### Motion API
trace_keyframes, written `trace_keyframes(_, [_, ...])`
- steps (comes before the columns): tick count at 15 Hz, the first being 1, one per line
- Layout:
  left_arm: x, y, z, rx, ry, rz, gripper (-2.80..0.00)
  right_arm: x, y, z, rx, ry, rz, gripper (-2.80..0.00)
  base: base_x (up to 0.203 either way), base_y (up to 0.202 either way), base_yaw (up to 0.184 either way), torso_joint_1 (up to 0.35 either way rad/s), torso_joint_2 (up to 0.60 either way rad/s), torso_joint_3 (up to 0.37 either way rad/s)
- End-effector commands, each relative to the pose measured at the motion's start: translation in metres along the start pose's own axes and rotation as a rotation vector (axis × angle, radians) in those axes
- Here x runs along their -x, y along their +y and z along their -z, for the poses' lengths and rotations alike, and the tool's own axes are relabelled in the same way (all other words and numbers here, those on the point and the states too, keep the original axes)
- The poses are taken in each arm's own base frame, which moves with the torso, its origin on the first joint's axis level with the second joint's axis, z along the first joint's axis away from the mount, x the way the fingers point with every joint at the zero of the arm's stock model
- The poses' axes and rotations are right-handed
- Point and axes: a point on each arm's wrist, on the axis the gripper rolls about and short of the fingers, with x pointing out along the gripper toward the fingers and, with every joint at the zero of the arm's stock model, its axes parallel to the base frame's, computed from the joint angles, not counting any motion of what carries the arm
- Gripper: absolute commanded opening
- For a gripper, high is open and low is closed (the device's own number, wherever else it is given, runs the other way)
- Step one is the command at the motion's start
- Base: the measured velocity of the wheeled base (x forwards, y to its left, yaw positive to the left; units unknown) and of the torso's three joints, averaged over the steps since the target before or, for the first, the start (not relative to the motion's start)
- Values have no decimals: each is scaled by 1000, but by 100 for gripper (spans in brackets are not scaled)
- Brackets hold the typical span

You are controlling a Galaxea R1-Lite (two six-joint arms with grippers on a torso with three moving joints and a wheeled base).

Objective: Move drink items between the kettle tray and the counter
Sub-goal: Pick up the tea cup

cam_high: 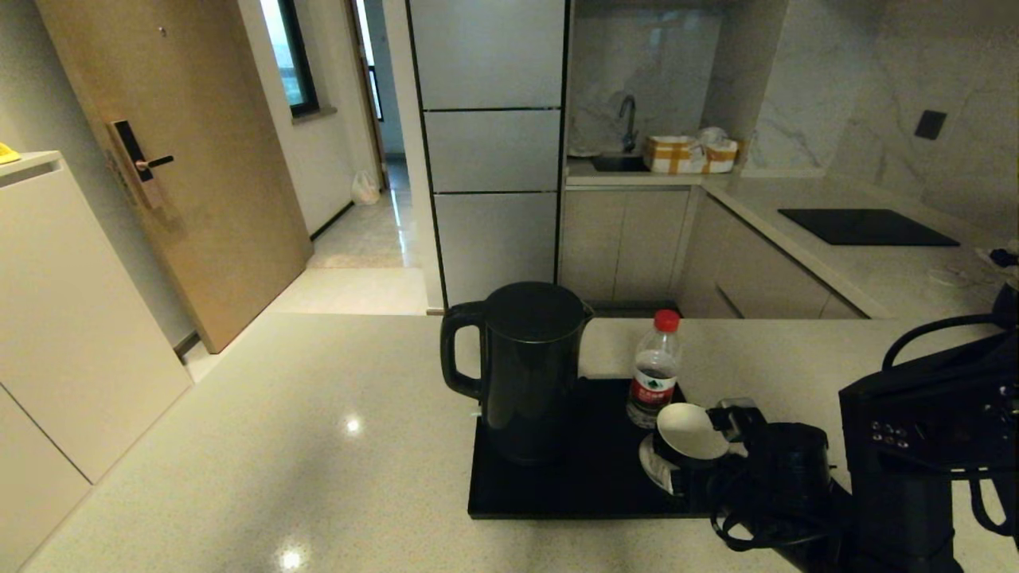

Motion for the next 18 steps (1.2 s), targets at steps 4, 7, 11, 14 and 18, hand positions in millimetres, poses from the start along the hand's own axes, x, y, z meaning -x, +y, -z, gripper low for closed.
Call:
trace_keyframes(4, [0,0,0,0,0,0,-280,-10,1,2,-4,-12,18,0,0,0,0,0,0,0])
trace_keyframes(7, [0,0,0,0,-1,0,-280,-14,2,2,-6,-15,17,0,0,0,0,0,0,0])
trace_keyframes(11, [0,0,0,0,-1,-1,-280,-16,3,0,-9,-29,15,0,0,0,0,0,0,0])
trace_keyframes(14, [0,0,0,0,-1,-1,-280,-17,3,-1,-11,-32,16,-280,0,0,0,0,0,0])
trace_keyframes(18, [0,0,0,0,1,-1,-280,-16,3,-2,-12,-37,14,-280,0,0,0,0,0,0])
